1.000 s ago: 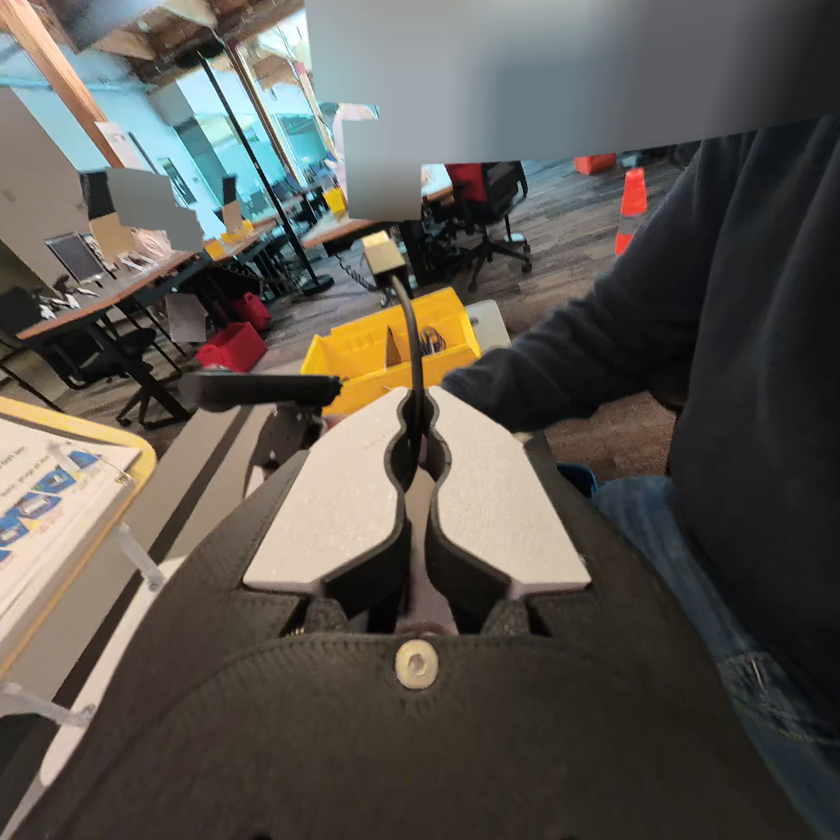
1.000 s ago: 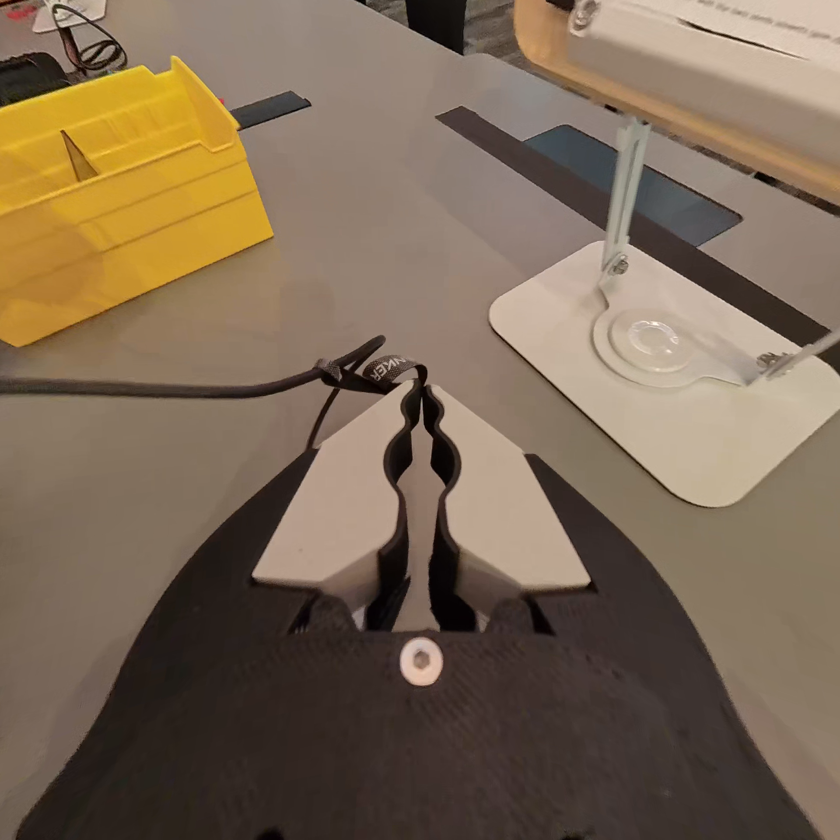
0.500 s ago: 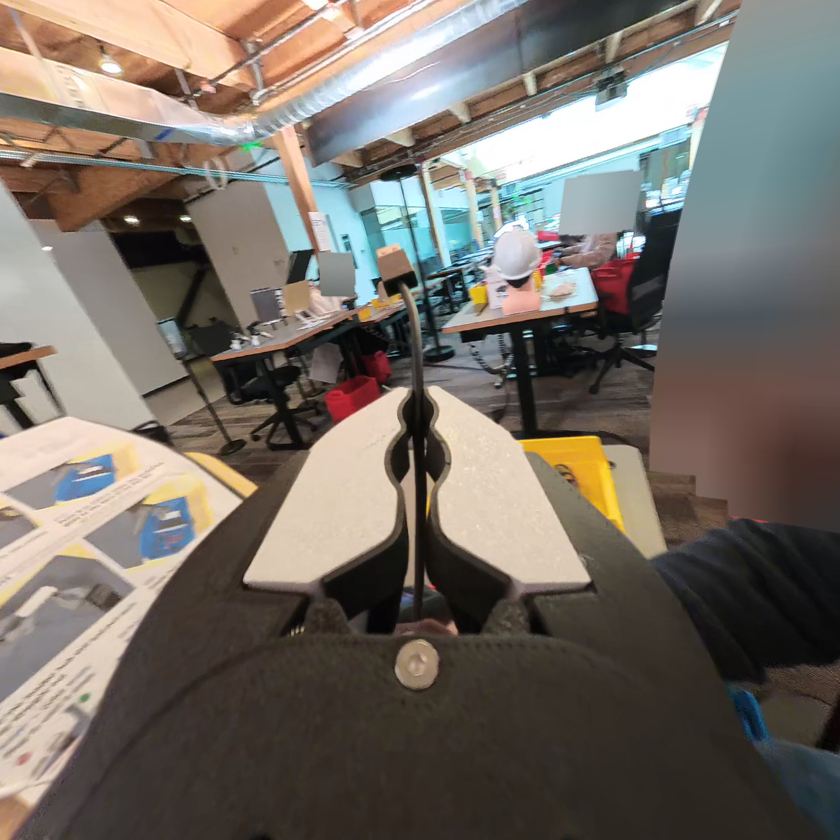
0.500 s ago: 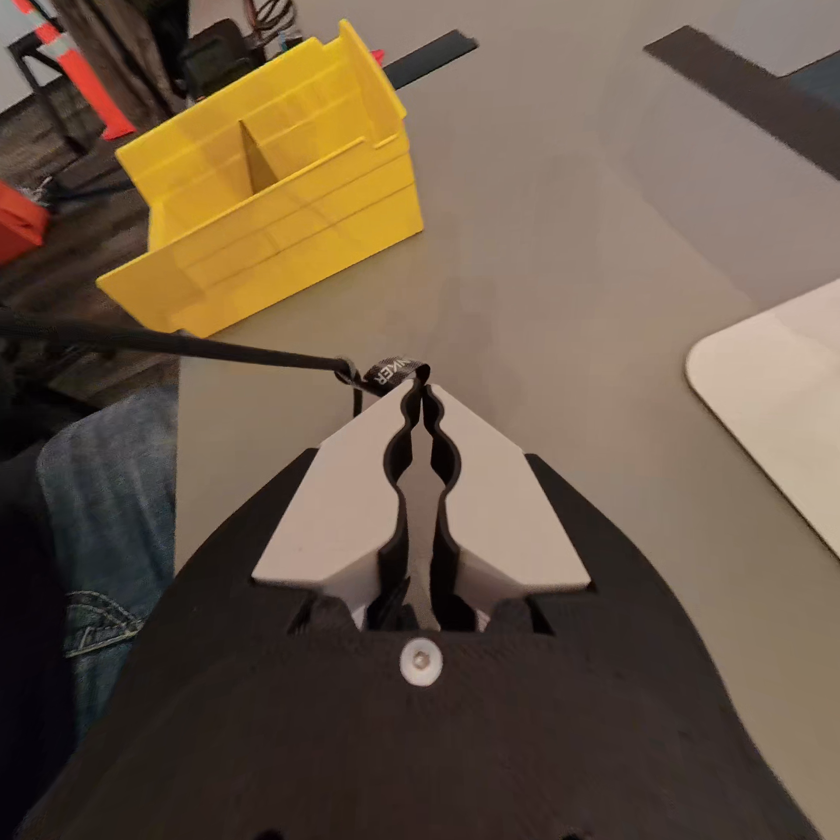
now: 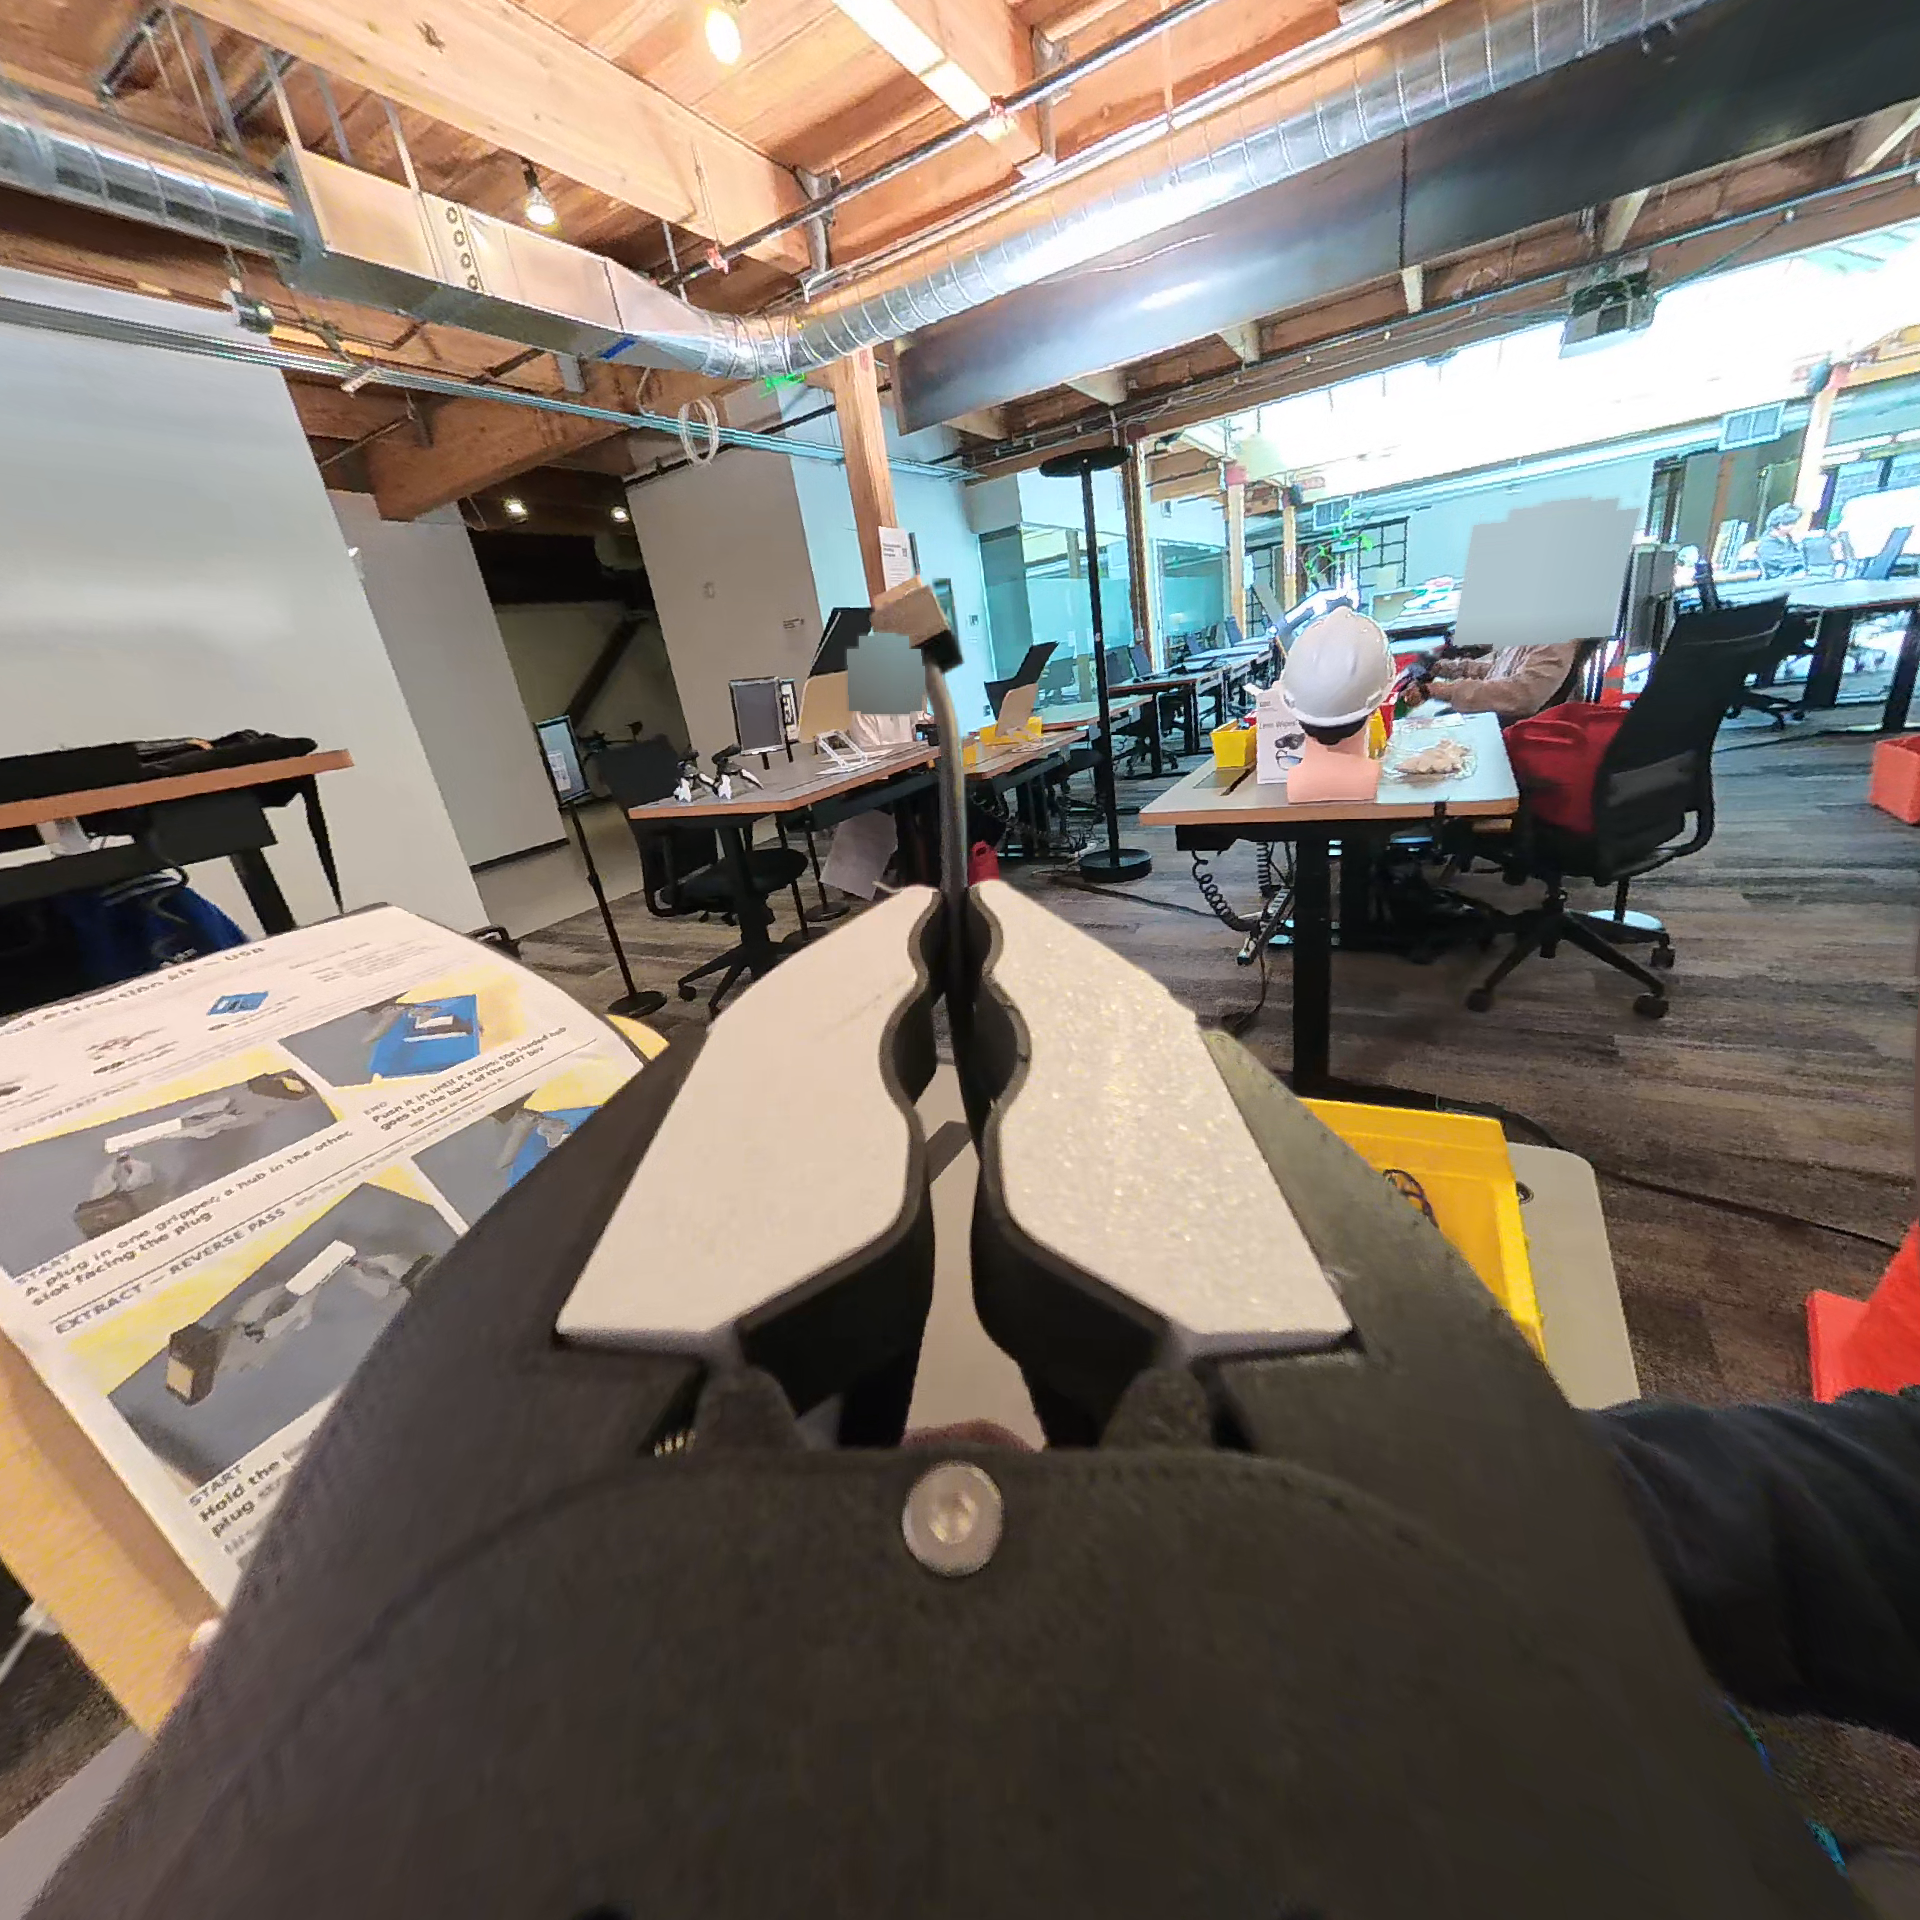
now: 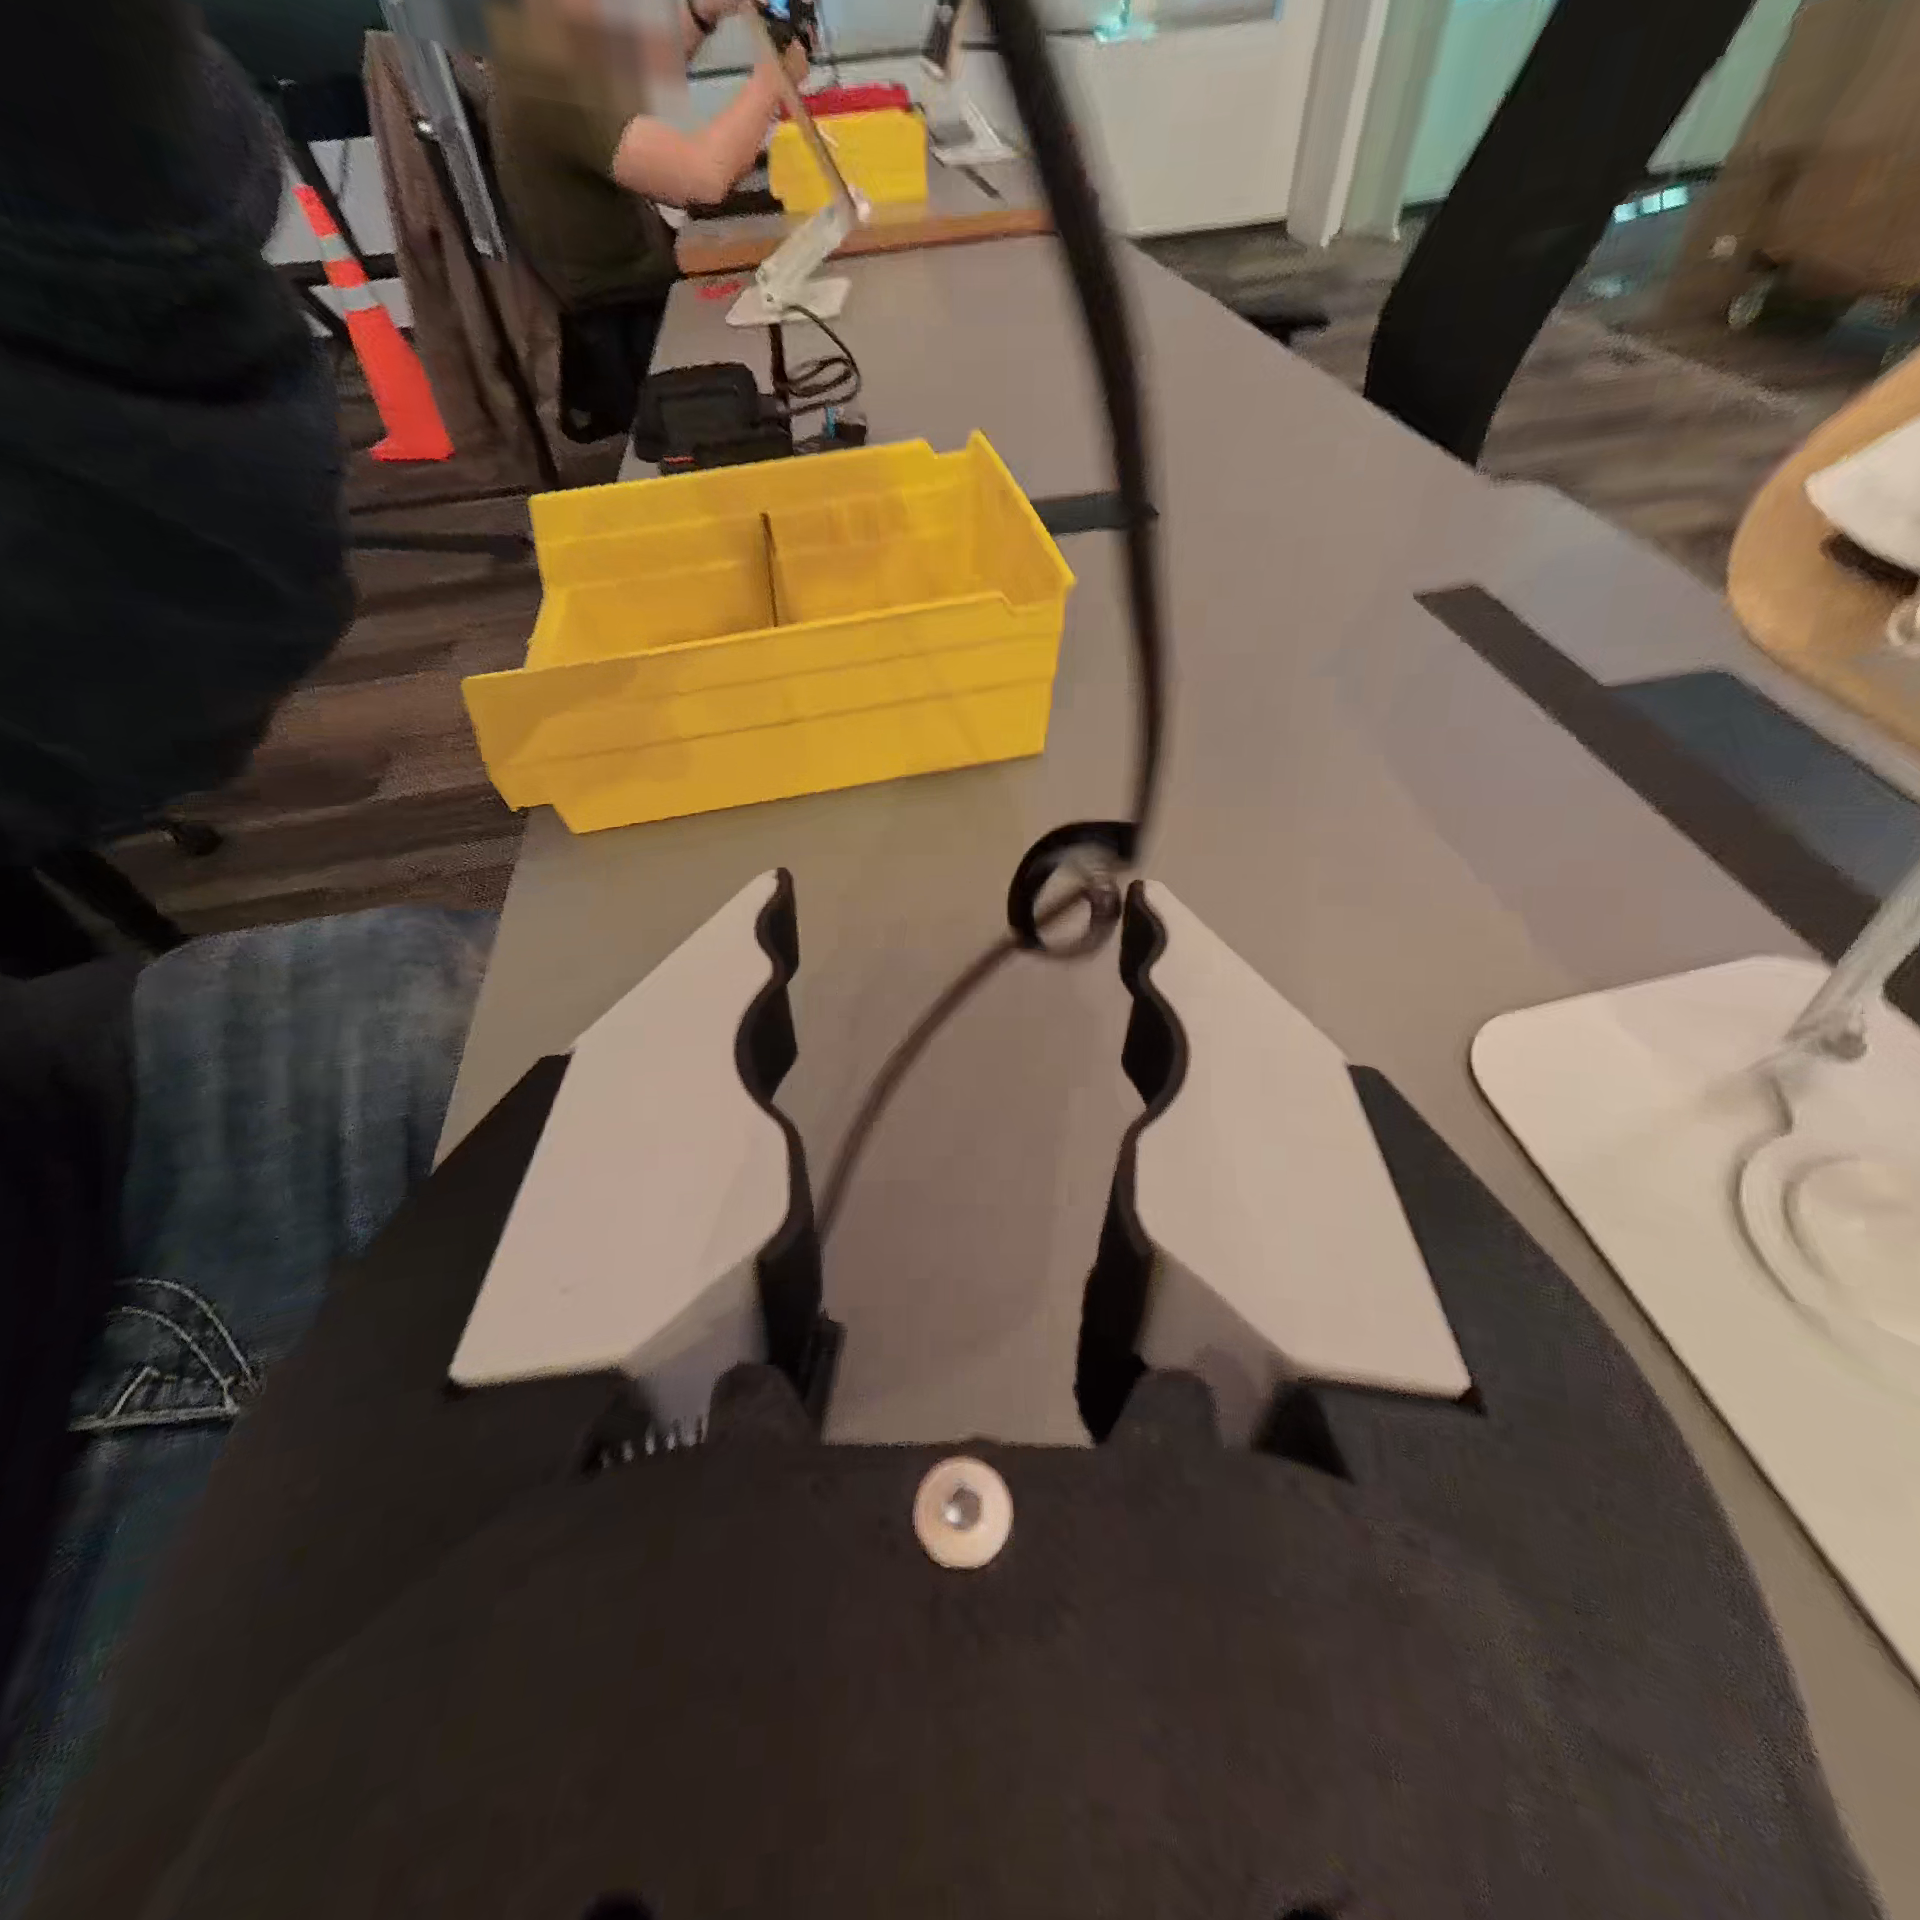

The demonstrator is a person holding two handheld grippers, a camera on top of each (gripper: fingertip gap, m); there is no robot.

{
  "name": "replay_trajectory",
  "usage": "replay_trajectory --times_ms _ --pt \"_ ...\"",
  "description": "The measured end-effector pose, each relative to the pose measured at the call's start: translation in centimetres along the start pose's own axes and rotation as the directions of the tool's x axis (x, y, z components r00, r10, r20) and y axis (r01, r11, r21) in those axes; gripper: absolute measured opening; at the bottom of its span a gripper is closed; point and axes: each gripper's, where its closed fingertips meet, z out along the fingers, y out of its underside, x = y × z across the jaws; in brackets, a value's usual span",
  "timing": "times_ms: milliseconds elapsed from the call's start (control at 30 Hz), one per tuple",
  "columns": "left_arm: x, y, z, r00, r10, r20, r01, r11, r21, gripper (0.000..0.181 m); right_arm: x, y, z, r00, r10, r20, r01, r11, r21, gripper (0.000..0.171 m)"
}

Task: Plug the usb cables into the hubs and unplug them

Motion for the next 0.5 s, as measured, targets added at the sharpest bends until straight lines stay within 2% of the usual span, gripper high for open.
replay_trajectory --times_ms 67,167,200,267,367,433,500 --pt "0.4 -0.2 0.3 1.0 0.006 -0.014 -0.006 1.0 0.004 0.001 -1.0 -1.1 -0.4 0.999 -0.025 0.037 0.023 0.999 0.037 0.063" --pt "1.0 -0.5 0.8 1.0 0.01 -0.029 -0.01 1.0 0.011 0.001 0.7 -1.0 -0.4 0.998 -0.023 -0.057 0.023 1.0 -0.013 0.062" --pt "1.3 -0.6 0.9 0.999 0.009 -0.039 -0.008 1.0 0.014 0.001 1.2 -1.5 -0.6 0.996 -0.028 -0.085 0.029 0.999 0.019 0.061" --pt "1.8 -0.6 1.2 0.999 0.026 -0.034 -0.026 1.0 0.009 0.001 2.0 -2.5 -1.6 0.989 -0.029 -0.145 0.041 0.996 0.082 0.039" --pt "2.1 -0.8 1.5 0.999 0.045 -0.028 -0.045 0.999 0.005 0.001 1.6 -2.7 -3.0 0.984 -0.081 -0.161 0.097 0.991 0.095 0.03" --pt "2.1 -0.9 1.6 0.998 0.061 -0.023 -0.061 0.998 0.0 0.001 0.4 -2.3 -4.3 0.978 -0.149 -0.143 0.164 0.982 0.098 0.008" --pt "2.3 -1.2 1.7 0.998 0.062 -0.031 -0.062 0.998 0.012 0.001 1.2 -2.1 -5.9 0.968 -0.121 -0.218 0.153 0.979 0.137 0.014"
